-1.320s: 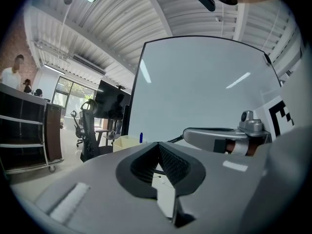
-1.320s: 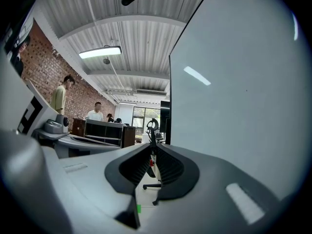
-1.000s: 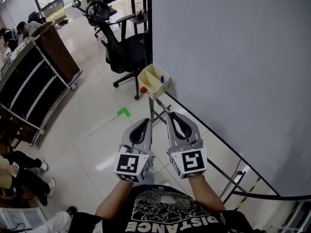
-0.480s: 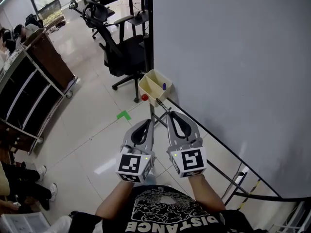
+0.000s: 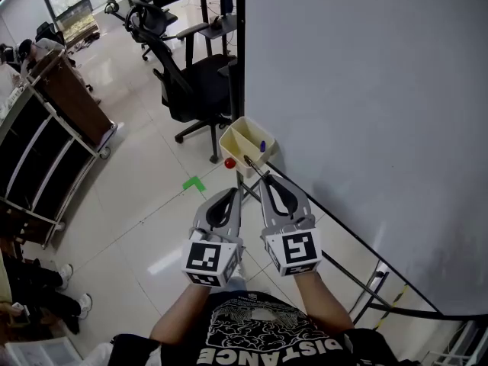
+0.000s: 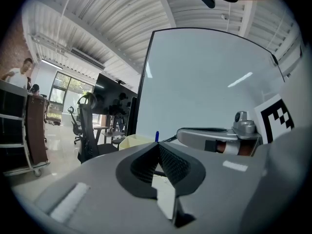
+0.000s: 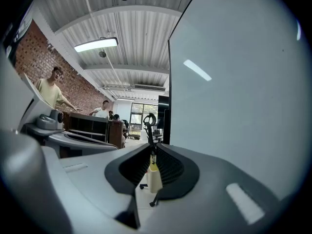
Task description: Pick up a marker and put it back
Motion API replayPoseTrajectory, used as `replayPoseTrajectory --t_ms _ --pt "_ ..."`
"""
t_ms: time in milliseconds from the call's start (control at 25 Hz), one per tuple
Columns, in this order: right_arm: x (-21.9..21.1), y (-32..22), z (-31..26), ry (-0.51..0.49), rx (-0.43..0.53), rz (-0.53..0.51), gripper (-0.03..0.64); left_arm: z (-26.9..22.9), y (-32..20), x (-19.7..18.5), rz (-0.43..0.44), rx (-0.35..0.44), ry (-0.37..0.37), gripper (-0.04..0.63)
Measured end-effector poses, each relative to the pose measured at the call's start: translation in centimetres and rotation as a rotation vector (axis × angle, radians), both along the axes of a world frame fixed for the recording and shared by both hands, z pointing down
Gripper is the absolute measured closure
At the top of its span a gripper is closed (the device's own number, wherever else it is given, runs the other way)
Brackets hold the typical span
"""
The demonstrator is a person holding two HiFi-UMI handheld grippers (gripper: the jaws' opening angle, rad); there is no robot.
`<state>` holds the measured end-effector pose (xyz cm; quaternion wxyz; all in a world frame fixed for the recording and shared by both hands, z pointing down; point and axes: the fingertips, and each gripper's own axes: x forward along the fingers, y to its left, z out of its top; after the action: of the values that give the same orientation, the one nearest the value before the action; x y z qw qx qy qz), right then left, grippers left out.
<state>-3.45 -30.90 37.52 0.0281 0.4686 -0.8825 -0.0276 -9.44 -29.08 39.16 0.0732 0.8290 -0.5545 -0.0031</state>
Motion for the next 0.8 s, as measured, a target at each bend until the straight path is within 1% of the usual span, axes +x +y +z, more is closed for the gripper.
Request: replayPoseTrajectory --t_ms 280,520,680,800 --pt "-1.1 -2.2 1.9 0.011 -0.042 0.004 0.584 0.5 -1.8 -1.1 -0.004 -0.010 0.001 0.589" --pt "-2.0 -3.8 3.2 0.027 -0.054 0.005 0.583 0.9 -2.8 -2.1 -0.024 -0.042 0.001 0.589" --pt "-2.5 -4.5 4.2 0.036 -0.069 0.007 0.583 1.2 -3.0 -2.5 -0.024 -0.037 -0.001 0.589" --pt "-3.0 -5.4 5.0 0.040 -0.082 0.009 0.583 1.3 -3.9 -3.3 -0.034 -0.047 -0.001 0.589"
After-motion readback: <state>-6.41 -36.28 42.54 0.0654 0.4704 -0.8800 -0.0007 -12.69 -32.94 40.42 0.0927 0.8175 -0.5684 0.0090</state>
